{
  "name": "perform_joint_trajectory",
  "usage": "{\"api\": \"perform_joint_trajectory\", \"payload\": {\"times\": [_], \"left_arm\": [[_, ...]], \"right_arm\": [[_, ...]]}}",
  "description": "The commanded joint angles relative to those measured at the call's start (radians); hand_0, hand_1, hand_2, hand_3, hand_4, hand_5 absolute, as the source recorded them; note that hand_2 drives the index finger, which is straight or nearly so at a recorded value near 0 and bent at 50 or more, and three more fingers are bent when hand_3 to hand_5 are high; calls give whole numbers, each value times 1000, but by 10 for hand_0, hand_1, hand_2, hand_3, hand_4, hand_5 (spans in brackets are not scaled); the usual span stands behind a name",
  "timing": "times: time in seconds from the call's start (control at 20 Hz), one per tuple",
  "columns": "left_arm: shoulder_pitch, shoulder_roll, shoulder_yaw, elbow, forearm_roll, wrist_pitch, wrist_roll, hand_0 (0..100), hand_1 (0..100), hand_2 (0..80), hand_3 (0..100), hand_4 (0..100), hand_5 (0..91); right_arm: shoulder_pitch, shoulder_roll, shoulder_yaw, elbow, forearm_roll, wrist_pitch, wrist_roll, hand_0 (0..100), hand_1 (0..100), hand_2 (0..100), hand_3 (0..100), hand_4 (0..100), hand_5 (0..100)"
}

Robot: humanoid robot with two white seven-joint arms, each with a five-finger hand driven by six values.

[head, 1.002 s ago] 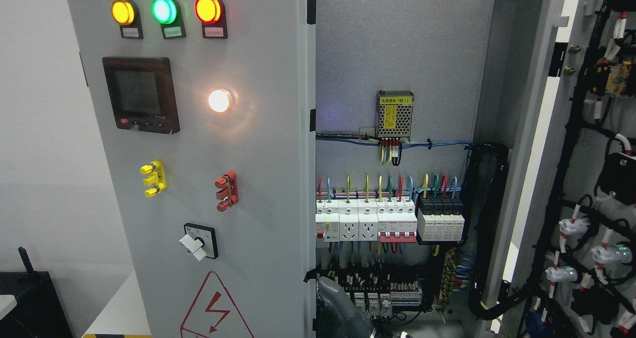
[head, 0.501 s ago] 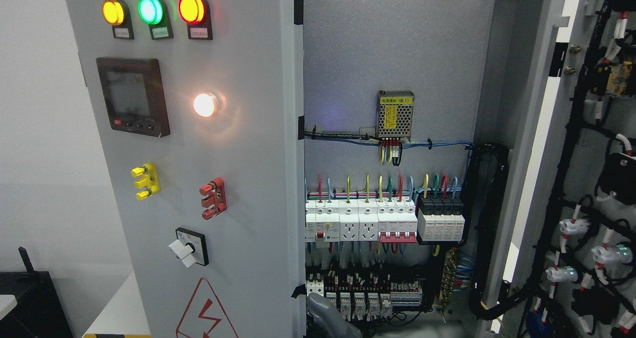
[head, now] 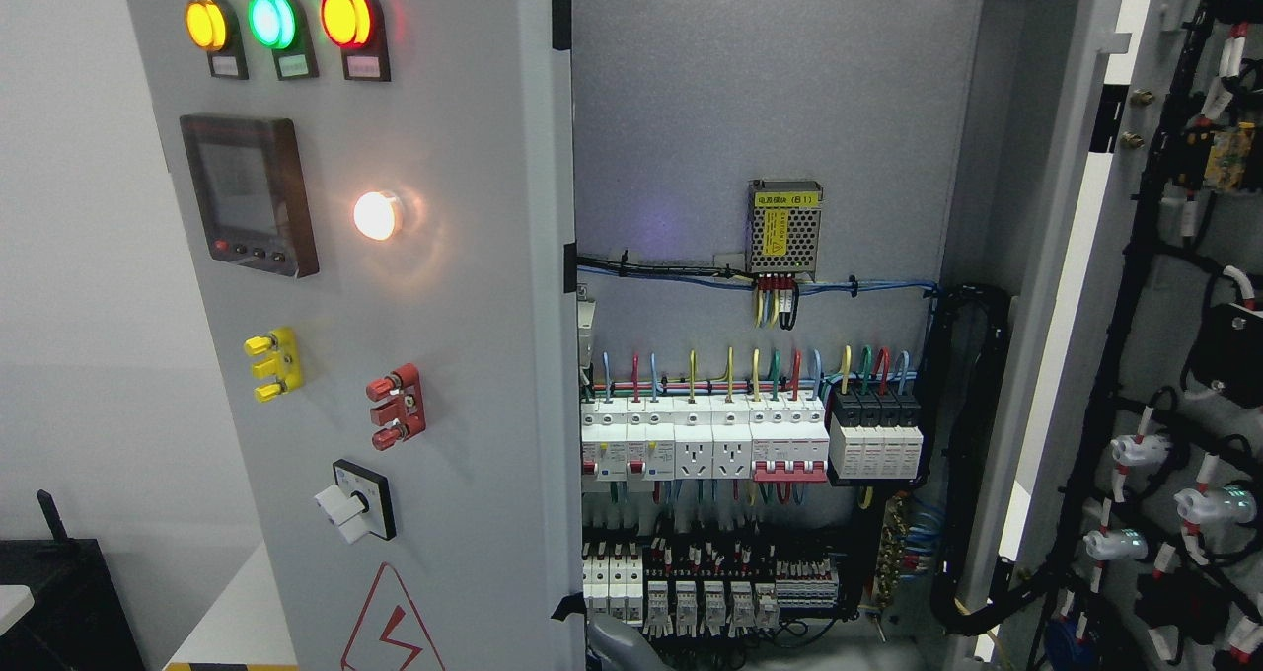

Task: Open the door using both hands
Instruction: 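Push the door edge with the right hand, swinging the door outward, then keep swinging the indicator-light door wide open with the right hand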

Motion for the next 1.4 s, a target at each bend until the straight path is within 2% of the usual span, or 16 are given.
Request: {"api": "perform_joint_trajectory", "payload": {"times": [0.0, 0.55, 0.95, 1.25, 1.35], "left_arm": [[0, 0, 0, 0, 20, -1, 0, 0, 0, 0, 0, 30, 0], [0, 0, 0, 0, 20, -1, 0, 0, 0, 0, 0, 30, 0], [0, 0, 0, 0, 20, -1, 0, 0, 0, 0, 0, 30, 0], [0, 0, 0, 0, 20, -1, 0, 0, 0, 0, 0, 30, 0], [0, 0, 0, 0, 20, -1, 0, 0, 0, 0, 0, 30, 0]], "right_arm": [[21, 7, 41, -70, 0, -1, -2, 107, 0, 0, 0, 0, 0], [59, 10, 98, -120, 0, -1, -2, 106, 0, 0, 0, 0, 0], [59, 10, 134, -120, 0, -1, -2, 107, 0, 0, 0, 0, 0], [54, 19, 170, -120, 1, -1, -3, 106, 0, 0, 0, 0, 0], [54, 33, 179, -119, 1, -1, -3, 106, 0, 0, 0, 0, 0]]}}
